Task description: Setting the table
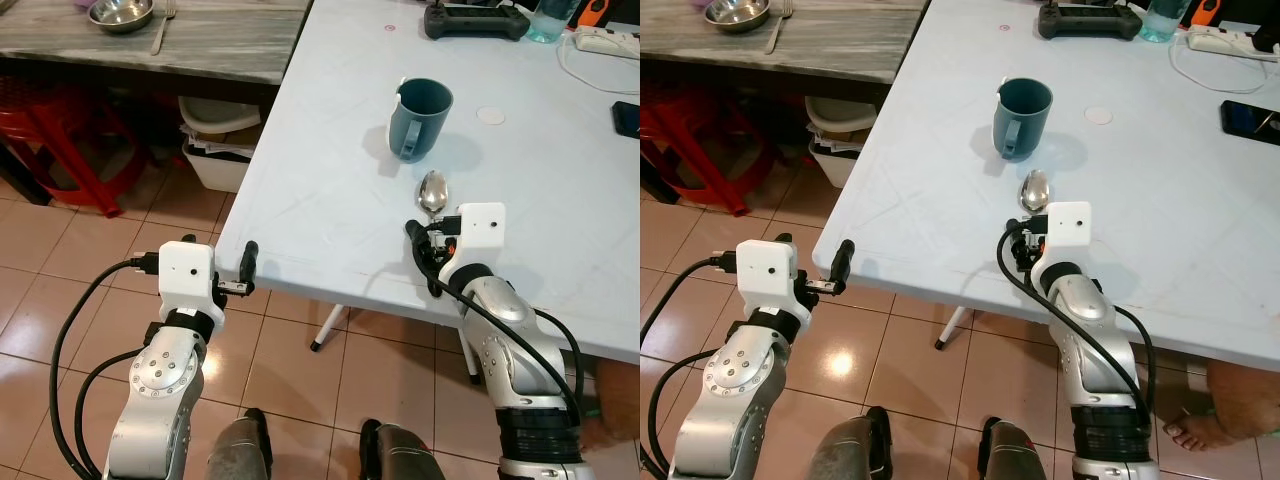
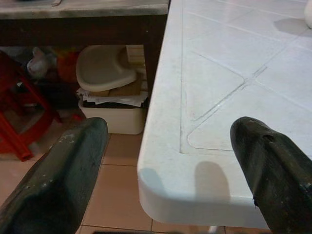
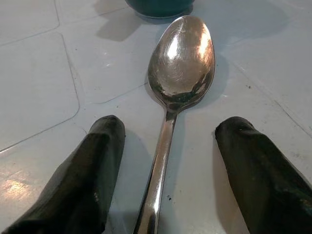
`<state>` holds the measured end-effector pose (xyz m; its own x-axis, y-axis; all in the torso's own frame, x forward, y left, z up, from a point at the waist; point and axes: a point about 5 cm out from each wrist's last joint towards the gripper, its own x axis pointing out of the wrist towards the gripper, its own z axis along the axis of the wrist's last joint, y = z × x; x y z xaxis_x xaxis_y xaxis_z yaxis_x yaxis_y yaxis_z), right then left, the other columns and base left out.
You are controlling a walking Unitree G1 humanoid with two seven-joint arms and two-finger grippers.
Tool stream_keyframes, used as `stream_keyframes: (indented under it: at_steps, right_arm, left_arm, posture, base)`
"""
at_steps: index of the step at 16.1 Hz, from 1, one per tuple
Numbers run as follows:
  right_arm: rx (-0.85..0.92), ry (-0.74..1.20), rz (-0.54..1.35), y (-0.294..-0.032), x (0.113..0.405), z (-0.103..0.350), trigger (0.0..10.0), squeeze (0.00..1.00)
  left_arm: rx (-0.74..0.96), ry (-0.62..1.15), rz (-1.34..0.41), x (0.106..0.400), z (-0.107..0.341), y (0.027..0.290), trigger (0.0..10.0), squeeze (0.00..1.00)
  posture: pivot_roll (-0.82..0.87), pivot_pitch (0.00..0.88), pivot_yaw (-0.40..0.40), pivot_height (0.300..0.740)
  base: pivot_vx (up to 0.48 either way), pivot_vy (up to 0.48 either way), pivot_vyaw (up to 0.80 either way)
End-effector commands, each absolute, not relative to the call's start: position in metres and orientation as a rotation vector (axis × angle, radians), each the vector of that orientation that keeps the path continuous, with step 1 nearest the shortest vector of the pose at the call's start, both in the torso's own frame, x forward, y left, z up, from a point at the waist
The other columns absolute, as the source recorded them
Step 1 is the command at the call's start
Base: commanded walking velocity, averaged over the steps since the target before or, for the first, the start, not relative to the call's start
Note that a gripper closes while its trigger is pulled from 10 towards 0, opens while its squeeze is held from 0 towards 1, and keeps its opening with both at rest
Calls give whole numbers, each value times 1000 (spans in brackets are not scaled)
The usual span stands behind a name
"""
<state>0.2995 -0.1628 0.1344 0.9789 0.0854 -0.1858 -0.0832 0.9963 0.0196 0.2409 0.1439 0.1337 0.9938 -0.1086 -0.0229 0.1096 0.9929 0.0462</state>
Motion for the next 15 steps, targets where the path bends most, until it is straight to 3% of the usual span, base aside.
stream_keyframes:
  at_steps: [1,15]
  right_arm:
    - [33,324,89,-167,295,111,0,0]
    - [82,415,75,-168,282,89,0,0]
  left_arm:
    - [53,26,-109,239,134,145,10000,0]
    - [45,33,-140,238,133,144,10000,0]
  posture:
    - [13,228,11,740]
    - [22,221,9,740]
  base:
    - [0,0,0]
    - [0,0,0]
